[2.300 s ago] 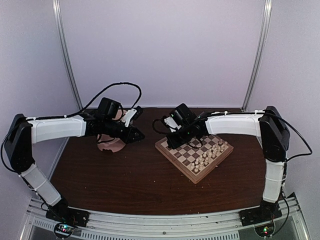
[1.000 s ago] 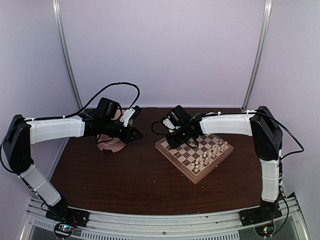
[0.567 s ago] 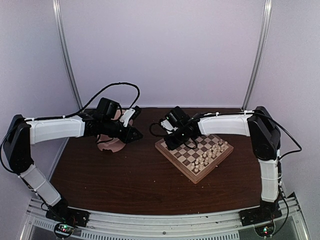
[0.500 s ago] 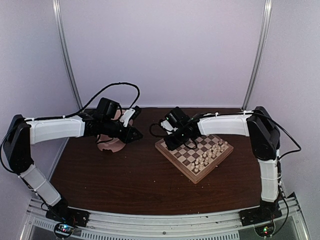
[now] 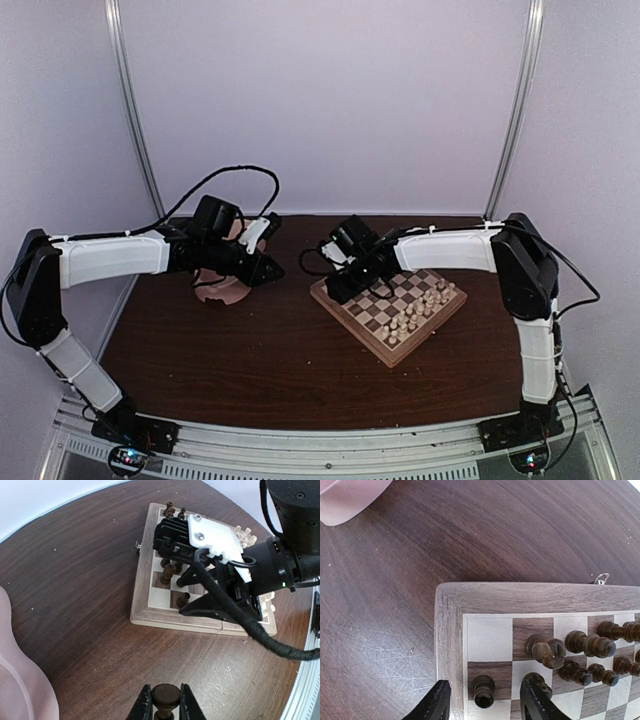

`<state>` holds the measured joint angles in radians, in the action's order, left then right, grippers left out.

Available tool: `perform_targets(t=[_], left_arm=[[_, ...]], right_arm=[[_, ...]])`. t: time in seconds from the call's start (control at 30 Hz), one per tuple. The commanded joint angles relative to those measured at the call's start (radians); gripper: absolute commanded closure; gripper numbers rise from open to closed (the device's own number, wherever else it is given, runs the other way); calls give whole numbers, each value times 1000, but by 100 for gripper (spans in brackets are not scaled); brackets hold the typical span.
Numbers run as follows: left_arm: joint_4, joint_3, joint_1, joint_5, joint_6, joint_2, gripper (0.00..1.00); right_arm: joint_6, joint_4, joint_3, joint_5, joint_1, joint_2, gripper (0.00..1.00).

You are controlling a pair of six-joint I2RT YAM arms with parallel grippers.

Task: Set up the chess pieces on the board
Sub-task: Place the pawn at a7, then pass from the left arm to the right

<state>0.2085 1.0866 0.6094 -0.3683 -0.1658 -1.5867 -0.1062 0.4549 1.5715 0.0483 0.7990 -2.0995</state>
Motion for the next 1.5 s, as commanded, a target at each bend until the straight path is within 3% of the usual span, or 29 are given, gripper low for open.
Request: perform_targets(t=[0.0,0.3,0.47,0.7,1.1,1.47], left_arm=[[45,64,-7,43,-75,2,85],[12,118,-10,40,-502,19,85],[-262,54,-10,-12,-803,67,85],[-566,-9,0,-3,-1172,86,85],[-654,-66,12,28,-1294,110,84],[-675,-87,22,11,-1329,113,84]], right_arm=[[12,-14,7,6,7,76,48],[2,-273,-191,123,33,323,47],[-54,-585,-369,133,57,460,46],[23,-731,-403,81,124,501,46],[196,-744,-306,-87,191,429,48],[204,-773,-235,-141,195,349,57]])
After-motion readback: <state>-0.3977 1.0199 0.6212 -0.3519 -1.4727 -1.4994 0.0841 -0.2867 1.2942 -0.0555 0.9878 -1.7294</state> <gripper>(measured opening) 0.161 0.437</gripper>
